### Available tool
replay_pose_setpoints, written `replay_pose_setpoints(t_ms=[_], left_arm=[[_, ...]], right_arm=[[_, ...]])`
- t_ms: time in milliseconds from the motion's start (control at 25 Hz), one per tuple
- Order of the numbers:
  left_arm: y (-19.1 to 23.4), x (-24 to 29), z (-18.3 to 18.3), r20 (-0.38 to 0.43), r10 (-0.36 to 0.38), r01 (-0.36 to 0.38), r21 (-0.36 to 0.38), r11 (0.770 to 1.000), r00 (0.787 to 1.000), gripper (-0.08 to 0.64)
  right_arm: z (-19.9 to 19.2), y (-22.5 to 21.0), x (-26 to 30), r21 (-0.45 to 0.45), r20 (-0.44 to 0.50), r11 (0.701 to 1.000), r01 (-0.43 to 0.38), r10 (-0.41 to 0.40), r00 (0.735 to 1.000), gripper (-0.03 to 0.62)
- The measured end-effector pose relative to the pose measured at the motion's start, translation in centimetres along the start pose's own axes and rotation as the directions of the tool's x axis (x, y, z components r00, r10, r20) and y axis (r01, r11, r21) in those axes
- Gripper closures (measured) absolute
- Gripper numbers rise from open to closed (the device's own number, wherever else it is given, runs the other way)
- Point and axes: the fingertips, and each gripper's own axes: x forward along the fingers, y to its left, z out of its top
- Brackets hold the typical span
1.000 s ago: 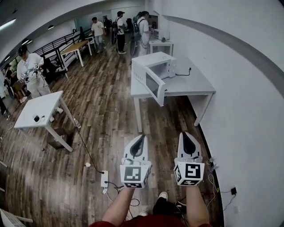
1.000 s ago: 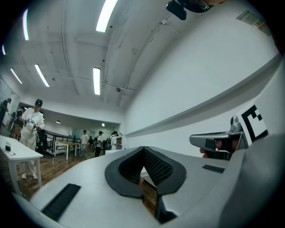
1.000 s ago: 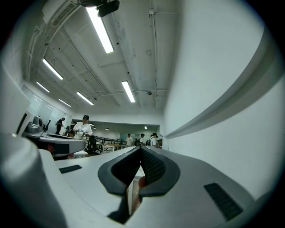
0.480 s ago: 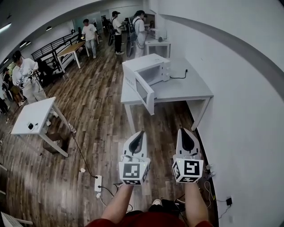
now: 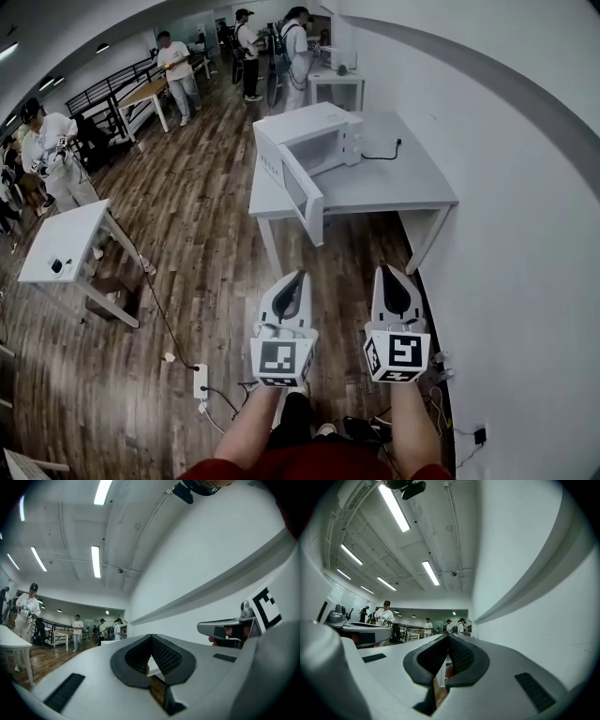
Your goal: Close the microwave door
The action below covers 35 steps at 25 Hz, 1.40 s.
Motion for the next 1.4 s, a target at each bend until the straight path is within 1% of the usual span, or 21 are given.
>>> replay_pose_setpoints(t_ms=[320,640,800,960,1080,1400], left_arm=[[4.6,7.0,-2.1,0.000,-0.019,0.019,-0.007,1.000,1.000,0.534],[9.2,13.0,-3.3,0.001,-0.072,0.072,0.011,0.997,0.997,0.534],[11.2,15.2,-4.6,-0.007,-0.101,0.101,0.000,0.995,0.995,0.534],[12.3,16.8,-5.9,-0.013,-0.137,0.137,-0.008,0.990,0.990,0.534],[12.8,17.9,-6.7,-0.010,-0.151,0.150,-0.020,0.988,0.989,0.534],[12.3,20.4,-10.5,-0.054,-0.194,0.194,-0.006,0.981,0.979,0.534]], right_arm=[[-2.1,-0.2,7.9,-0.011,-0.012,1.000,0.016,-0.016,1.000,0.566],[-3.7,0.6,15.5,-0.015,-0.035,0.999,0.045,-0.046,0.998,0.566],[-5.1,1.2,18.2,-0.022,-0.056,0.998,0.062,-0.063,0.996,0.566],[-5.9,1.8,20.1,-0.033,-0.060,0.995,0.091,-0.093,0.994,0.566],[-7.0,2.0,21.0,-0.038,-0.071,0.994,0.104,-0.106,0.992,0.566],[-9.8,1.2,23.0,-0.023,-0.106,0.993,0.113,-0.115,0.988,0.566]])
